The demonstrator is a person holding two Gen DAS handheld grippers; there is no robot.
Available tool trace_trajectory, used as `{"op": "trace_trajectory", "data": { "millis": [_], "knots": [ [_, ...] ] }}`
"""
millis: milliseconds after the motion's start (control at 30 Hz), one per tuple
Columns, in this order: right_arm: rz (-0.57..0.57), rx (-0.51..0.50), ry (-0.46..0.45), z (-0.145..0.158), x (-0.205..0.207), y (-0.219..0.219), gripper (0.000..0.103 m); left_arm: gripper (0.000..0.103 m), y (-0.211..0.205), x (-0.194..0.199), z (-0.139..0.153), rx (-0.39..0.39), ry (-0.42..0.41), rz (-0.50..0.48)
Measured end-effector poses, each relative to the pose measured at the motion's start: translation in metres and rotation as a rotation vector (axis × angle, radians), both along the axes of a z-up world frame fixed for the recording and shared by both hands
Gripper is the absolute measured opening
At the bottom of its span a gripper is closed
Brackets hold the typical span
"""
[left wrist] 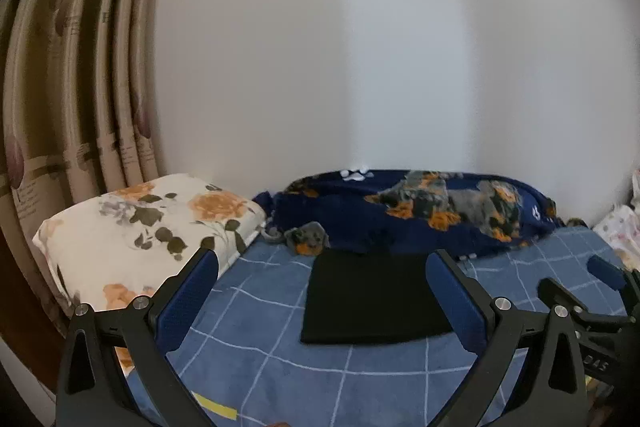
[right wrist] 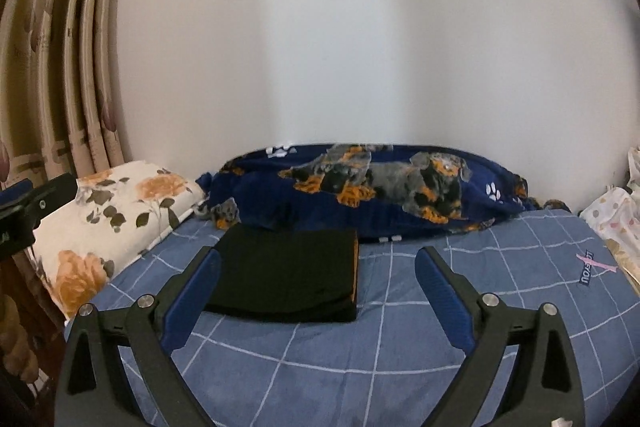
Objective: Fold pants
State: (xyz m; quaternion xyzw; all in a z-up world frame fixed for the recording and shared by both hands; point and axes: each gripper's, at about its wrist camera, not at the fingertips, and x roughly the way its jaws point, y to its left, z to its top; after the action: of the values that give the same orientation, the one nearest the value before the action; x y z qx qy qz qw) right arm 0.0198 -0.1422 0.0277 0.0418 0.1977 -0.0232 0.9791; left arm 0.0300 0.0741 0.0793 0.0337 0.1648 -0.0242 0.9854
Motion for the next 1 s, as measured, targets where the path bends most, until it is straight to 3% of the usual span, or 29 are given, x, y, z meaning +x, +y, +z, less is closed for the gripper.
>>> {"op": "trace_trajectory", "data": {
  "millis": [667,1000],
  "knots": [
    [0.009,-0.024,0.032,-0.002,-0.006,0.006,0.096,0.103,-0.004,0.001,-0.014,-0.049,0.087,-0.057],
    [0.014,-0.025,0.043,-0.003,-0.007,0.011,0.097,0.103,-0.003,0.009,-0.026,-0.074,0.171,-0.085]
  ]
}}
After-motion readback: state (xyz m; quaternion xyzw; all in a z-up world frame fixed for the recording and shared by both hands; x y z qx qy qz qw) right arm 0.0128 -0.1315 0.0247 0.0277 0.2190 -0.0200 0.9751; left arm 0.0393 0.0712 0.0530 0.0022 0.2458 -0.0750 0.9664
